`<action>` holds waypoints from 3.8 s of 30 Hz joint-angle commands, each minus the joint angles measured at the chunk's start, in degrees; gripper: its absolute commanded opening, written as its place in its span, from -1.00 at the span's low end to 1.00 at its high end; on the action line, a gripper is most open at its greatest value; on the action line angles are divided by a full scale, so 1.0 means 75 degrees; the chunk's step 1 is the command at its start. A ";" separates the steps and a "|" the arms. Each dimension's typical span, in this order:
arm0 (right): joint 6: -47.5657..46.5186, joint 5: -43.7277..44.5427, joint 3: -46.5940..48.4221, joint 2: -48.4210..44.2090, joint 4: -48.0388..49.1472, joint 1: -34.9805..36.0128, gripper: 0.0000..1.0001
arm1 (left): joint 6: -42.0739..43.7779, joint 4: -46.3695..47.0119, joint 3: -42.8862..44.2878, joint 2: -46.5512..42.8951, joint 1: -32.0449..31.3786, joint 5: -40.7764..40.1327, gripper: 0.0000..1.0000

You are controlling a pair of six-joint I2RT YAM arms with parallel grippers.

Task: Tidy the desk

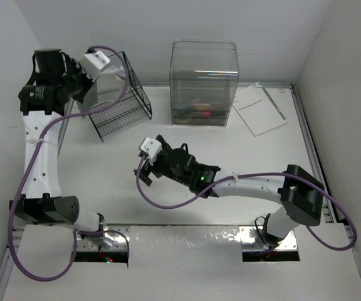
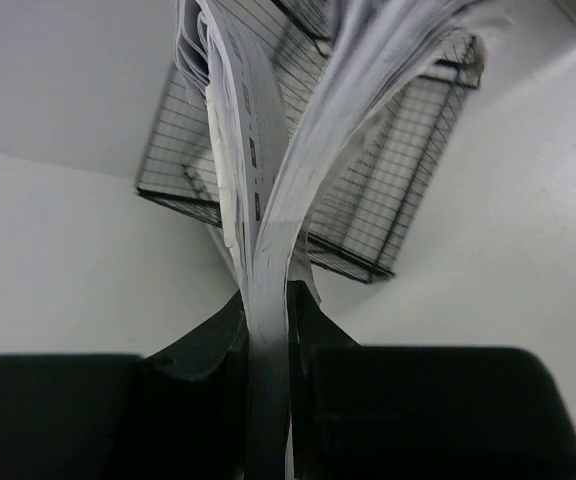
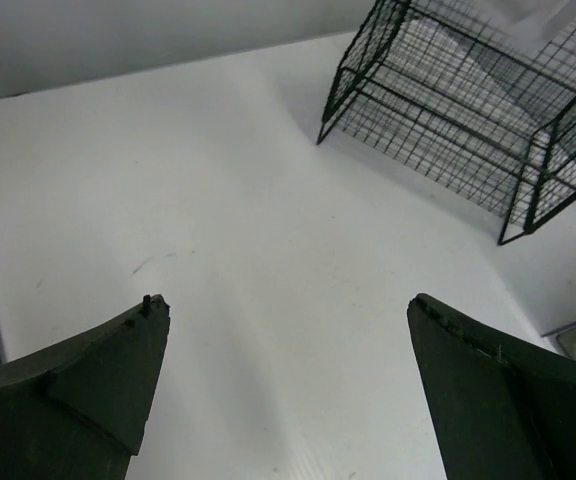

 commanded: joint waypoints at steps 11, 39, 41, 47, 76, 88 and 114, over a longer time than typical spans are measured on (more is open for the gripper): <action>0.0177 -0.0226 -0.0849 -0.0775 0.0046 -0.0025 0.98 | 0.0386 0.1776 0.3747 0.2147 0.0066 0.0163 -1.00; 0.0305 -0.0143 -0.1201 -0.0459 0.0245 -0.0271 0.98 | -0.0516 0.3139 0.3710 0.4244 0.0722 0.0655 -1.00; 0.0341 -0.0155 -0.1201 -0.0435 0.0233 -0.0271 0.98 | -0.0457 0.2939 0.3910 0.4596 0.0722 0.0574 -1.00; 0.0399 -0.0179 -0.1248 -0.0400 0.0256 -0.0271 0.98 | -0.0620 0.2820 0.4063 0.5066 0.0734 0.0281 -1.00; 0.0926 -0.0379 -0.1096 -0.0341 -0.0293 -0.0295 0.98 | -0.2390 0.4836 0.3724 0.5605 0.0851 -0.3188 0.57; 0.1887 0.0700 -0.0673 -0.0798 -0.2462 -0.1161 0.98 | -0.3281 0.5012 0.3360 0.4504 0.0910 -0.2674 0.57; 0.2626 0.0478 -0.1411 -0.1584 -0.2919 -0.2182 0.82 | 0.0821 0.1762 -0.2973 0.0438 -0.0882 0.0096 0.14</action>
